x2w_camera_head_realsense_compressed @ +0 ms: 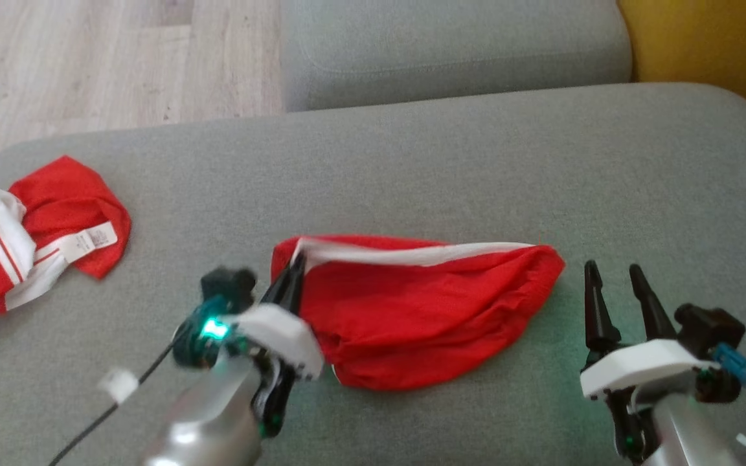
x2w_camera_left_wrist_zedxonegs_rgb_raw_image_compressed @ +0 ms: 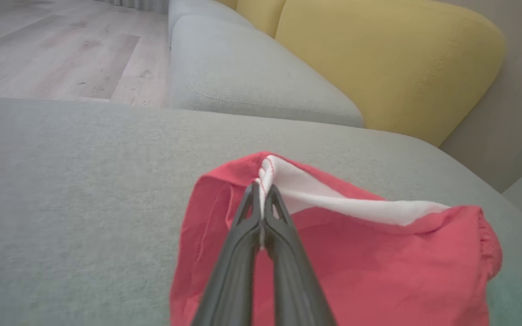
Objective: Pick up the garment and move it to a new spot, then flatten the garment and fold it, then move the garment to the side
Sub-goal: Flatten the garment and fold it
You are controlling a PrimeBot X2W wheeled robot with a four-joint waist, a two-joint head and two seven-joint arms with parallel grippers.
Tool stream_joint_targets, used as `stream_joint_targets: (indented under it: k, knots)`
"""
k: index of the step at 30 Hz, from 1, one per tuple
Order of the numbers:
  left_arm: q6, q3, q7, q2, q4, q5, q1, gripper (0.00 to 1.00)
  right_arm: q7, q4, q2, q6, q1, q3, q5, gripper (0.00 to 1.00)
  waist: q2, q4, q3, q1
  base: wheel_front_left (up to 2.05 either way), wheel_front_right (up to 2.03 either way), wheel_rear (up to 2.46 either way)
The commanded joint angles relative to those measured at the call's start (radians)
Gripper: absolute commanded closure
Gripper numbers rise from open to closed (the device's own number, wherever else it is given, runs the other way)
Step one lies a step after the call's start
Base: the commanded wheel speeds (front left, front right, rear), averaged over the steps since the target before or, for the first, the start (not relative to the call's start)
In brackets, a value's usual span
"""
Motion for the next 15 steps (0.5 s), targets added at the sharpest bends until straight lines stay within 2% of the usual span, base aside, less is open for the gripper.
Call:
stream_joint_targets:
  k: [1,9,10,12,13,14,15]
  knots:
    - [0.009,0.044,-0.012,0.043,-0.020,0.005,0.009,1.00,-0.011,-0.036,-0.001,0.004,-0.010,0.027,0.008,0.00,0.0000,0.003,-0.006,0.0002,0.00,0.00,0.00]
    - [0.050,0.101,-0.012,0.112,-0.081,0.058,0.119,1.00,-0.011,-0.055,-0.001,0.004,0.006,0.055,0.065,0.00,0.0000,0.001,-0.004,0.0002,0.00,0.00,0.00]
    - [0.054,0.111,-0.013,0.117,-0.097,0.071,0.132,0.91,-0.011,-0.057,-0.001,0.004,0.006,0.058,0.074,0.00,0.0000,0.000,-0.003,0.0002,0.00,0.00,0.00]
    - [0.065,0.136,-0.013,0.124,-0.126,0.093,0.162,0.56,-0.011,-0.063,-0.001,0.004,0.004,0.072,0.098,0.00,0.0000,-0.001,-0.001,0.0002,0.00,0.00,0.00]
    - [0.070,0.149,-0.013,0.127,-0.142,0.109,0.176,0.25,-0.011,-0.065,-0.001,0.004,0.003,0.081,0.114,0.00,0.0000,-0.002,0.000,0.0002,0.00,0.00,0.00]
    - [0.075,0.163,-0.013,0.131,-0.161,0.127,0.188,0.00,-0.011,-0.068,-0.001,0.004,0.000,0.092,0.132,0.00,0.0000,-0.003,0.001,0.0002,0.00,0.00,0.00]
    - [0.083,0.182,-0.013,0.133,-0.183,0.146,0.200,0.00,-0.011,-0.071,-0.001,0.004,-0.004,0.101,0.155,0.00,0.0000,-0.004,0.002,0.0002,0.00,0.00,0.00]
